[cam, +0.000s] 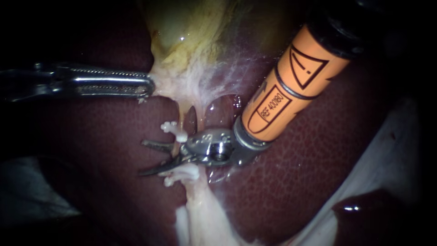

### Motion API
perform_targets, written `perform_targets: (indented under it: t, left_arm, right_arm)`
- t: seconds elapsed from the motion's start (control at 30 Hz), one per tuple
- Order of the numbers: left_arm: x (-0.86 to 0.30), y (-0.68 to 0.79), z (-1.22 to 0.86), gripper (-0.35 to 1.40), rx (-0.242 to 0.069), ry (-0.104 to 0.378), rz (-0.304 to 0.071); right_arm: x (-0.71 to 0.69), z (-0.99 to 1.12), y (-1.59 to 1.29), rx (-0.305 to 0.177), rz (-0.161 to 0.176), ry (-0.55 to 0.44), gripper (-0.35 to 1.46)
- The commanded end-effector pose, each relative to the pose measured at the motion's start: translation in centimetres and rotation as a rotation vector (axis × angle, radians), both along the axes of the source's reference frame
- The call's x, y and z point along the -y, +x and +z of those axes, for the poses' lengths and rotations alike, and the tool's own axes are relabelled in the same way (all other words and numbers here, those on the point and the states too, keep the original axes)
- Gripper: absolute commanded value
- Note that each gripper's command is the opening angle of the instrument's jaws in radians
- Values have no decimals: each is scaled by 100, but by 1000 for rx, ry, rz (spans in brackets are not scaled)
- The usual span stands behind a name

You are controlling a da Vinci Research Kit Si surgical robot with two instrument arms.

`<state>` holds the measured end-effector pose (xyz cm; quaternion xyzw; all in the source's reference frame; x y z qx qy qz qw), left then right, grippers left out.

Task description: Go to the cutting position left tube

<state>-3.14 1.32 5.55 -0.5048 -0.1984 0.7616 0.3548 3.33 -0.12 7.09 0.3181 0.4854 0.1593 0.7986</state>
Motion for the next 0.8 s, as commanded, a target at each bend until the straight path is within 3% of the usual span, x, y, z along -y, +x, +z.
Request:
perform_targets:
  t: [0.03, 0.47, 0.8]
  left_arm:
    - [0, 0, 0, -35, 0, 0, 0]
    - [0, 1, 0, -35, 0, 0, 0]
    - [0, 0, 1, -35, 0, 0, 0]
  right_arm:
    - [0, -2, 0, 0, 0, 1, 139]
    - [-2, -25, -2, -32, 19, 23, 142]
    - [-3, -24, -3, -30, 21, 29, 144]
